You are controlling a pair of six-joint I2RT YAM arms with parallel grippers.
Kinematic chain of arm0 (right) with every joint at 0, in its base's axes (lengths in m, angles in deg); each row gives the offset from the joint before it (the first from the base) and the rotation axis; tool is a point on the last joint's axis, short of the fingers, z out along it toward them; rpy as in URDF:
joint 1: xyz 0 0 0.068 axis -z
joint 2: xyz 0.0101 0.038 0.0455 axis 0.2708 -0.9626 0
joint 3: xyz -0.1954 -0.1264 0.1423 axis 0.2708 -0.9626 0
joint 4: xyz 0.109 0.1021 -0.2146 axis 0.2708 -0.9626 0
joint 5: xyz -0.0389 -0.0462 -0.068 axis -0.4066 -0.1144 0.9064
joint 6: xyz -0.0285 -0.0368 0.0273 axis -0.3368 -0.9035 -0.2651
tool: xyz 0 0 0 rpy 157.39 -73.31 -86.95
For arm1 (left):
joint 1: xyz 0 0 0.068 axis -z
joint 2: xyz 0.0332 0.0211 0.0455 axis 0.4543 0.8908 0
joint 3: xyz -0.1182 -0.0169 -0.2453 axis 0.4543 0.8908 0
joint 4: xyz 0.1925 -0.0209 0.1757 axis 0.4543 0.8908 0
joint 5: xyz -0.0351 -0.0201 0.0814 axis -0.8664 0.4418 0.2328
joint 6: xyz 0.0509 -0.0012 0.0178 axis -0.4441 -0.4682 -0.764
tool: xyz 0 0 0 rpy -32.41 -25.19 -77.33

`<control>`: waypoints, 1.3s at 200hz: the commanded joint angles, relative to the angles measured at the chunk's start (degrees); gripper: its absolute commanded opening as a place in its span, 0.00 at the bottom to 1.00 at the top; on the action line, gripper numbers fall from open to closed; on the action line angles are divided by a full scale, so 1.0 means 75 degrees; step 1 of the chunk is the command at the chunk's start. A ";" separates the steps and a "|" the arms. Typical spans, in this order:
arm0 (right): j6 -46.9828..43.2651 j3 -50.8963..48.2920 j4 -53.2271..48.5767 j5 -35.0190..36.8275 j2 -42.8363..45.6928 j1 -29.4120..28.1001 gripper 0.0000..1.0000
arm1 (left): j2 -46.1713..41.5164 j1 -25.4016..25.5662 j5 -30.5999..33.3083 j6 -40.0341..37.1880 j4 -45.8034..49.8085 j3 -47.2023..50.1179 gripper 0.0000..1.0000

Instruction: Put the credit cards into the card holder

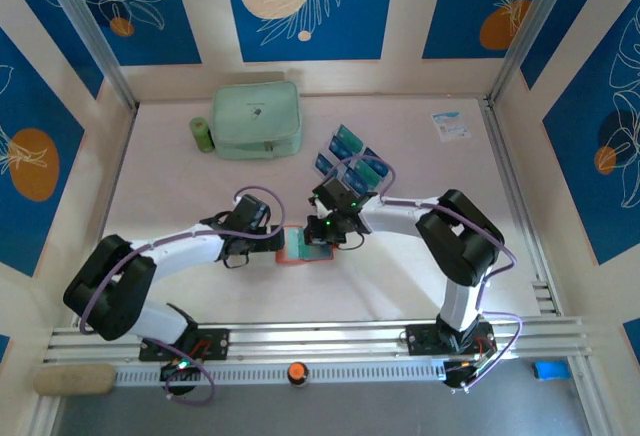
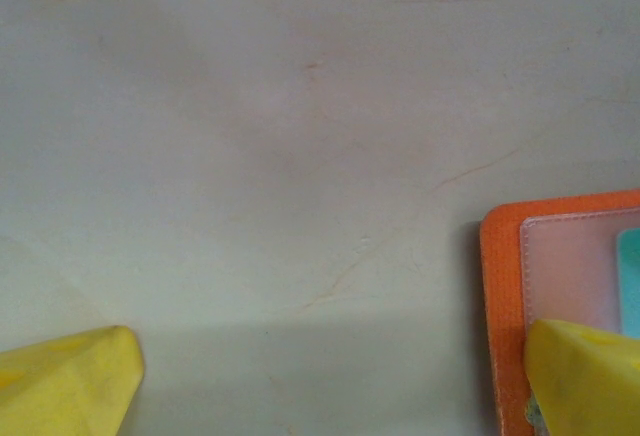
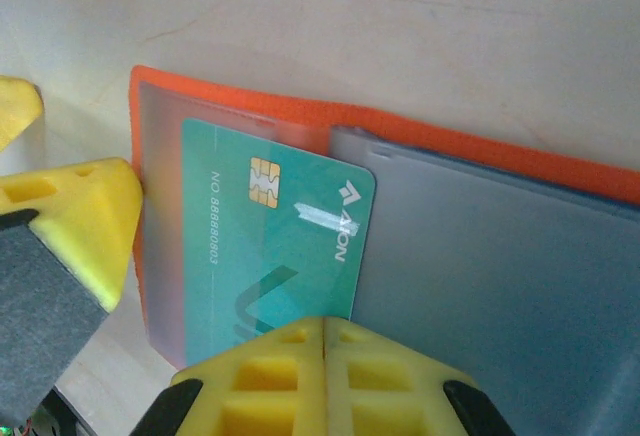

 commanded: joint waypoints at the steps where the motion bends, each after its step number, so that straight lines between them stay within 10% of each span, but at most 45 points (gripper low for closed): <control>1: 0.0068 0.0258 -0.0067 -0.0187 -0.0241 -0.0152 0.00 | 0.0206 -0.0046 0.0160 -0.0099 -0.0044 0.0174 1.00; 260: -0.0212 0.1013 -0.0580 -0.0074 -0.0216 -0.0165 0.00 | -0.0539 -0.0047 0.0758 0.0646 0.0481 0.0597 1.00</control>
